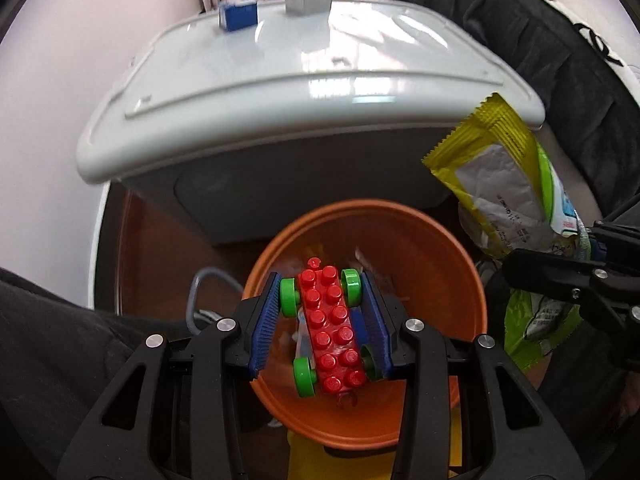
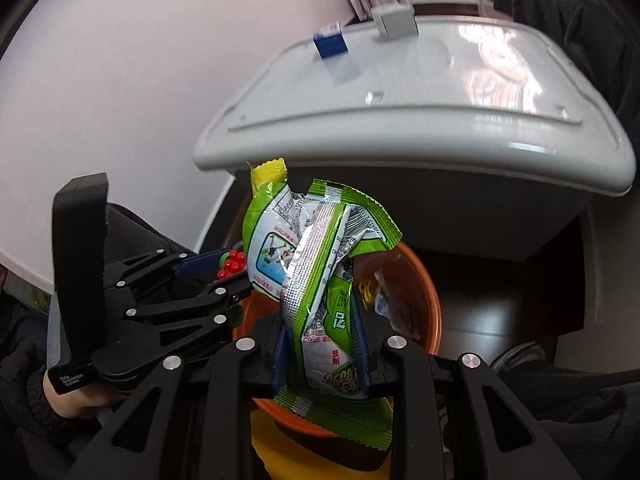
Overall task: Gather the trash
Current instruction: 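Open both tools to drop the car and bag into the bucket, then move back to the lid and grasp the white box with the right tool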
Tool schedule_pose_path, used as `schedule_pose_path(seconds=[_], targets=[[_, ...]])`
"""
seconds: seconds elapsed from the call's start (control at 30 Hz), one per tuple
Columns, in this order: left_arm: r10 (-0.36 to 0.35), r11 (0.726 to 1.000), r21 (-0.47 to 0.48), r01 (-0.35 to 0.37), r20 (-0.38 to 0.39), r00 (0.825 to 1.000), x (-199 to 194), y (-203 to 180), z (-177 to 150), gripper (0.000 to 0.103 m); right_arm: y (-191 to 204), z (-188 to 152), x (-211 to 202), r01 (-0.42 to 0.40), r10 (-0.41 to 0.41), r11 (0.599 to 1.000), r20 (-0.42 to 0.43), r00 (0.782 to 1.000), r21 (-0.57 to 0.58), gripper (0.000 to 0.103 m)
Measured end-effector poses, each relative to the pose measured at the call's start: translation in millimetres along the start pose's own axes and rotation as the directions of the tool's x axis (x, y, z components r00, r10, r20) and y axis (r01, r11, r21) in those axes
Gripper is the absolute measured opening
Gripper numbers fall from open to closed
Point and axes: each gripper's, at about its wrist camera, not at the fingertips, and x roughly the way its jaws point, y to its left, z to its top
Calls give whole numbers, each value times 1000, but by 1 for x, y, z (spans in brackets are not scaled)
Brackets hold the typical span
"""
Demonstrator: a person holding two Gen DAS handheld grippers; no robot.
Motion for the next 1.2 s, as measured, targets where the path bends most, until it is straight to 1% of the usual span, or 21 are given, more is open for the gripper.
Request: schedule_pose_path(seconds=[0.07, 0.2, 0.27, 0.37, 0.47, 0.5, 0.53, 0.57, 0.63, 0.7, 0.73, 1.0, 1.07, 1.1, 1.13, 1.2], targets=[[2, 1000, 0, -2, -18, 1000, 4, 1, -2, 39, 0, 2, 7, 2, -2, 1000, -24, 1000, 1, 27], [0, 1000, 3, 0, -28, 1000, 6, -1, -5, 39, 2, 3, 15, 3, -3, 1000, -44, 999, -8, 28], [-3, 1000, 5, 3, -31, 1000, 7, -2, -3, 39, 3, 4, 15, 3, -4, 1000, -44, 999, -8, 29], [-2, 1000, 3, 2, -34, 999, 7, -3, -3, 39, 3, -2, 11, 3, -4, 1000, -42, 999, -3, 32], [-3, 1000, 0, 3, -36, 999, 9, -2, -1, 41, 2, -1, 10, 4, -4, 1000, -41, 999, 1, 36], [-5, 1000, -1, 5, -37, 999, 9, -2, -1, 43, 2, -1, 10, 3, -3, 1000, -40, 999, 1, 39], [-3, 1000, -2, 3, -38, 999, 11, -1, 0, 52, 3, -1, 9, 6, -6, 1000, -39, 999, 1, 41], [0, 1000, -2, 0, -38, 999, 11, 0, 0, 65, 3, -1, 9, 7, -7, 1000, -36, 999, 0, 41], [16, 1000, -5, -17, -30, 999, 9, 0, -1, 73, 3, -1, 7, 8, -8, 1000, -31, 999, 1, 42], [19, 1000, -9, -20, -27, 999, 8, 0, -1, 75, 4, -1, 6, 10, -10, 1000, -25, 1000, 1, 45], [25, 1000, -11, -25, -28, 999, 8, 0, -1, 78, 4, -1, 5, 12, -12, 1000, -22, 1000, 0, 47], [27, 1000, -7, -27, -27, 999, 6, -1, -3, 79, 4, 0, 2, 17, -17, 1000, -6, 1000, -9, 52], [26, 1000, -10, -26, -25, 999, 5, 0, -3, 79, 4, 0, 2, 21, -21, 1000, -4, 1000, -12, 60], [26, 1000, -10, -26, -24, 999, 5, 0, -2, 79, 5, -1, 2, 25, -25, 1000, -3, 1000, -16, 68], [26, 1000, -11, -26, -23, 999, 5, 0, -2, 79, 6, 0, 2, 30, -30, 999, -5, 1000, -24, 72], [26, 1000, -14, -26, -18, 1000, 4, -1, -2, 79, 7, -1, 1, 32, -32, 999, 1, 999, -35, 72]])
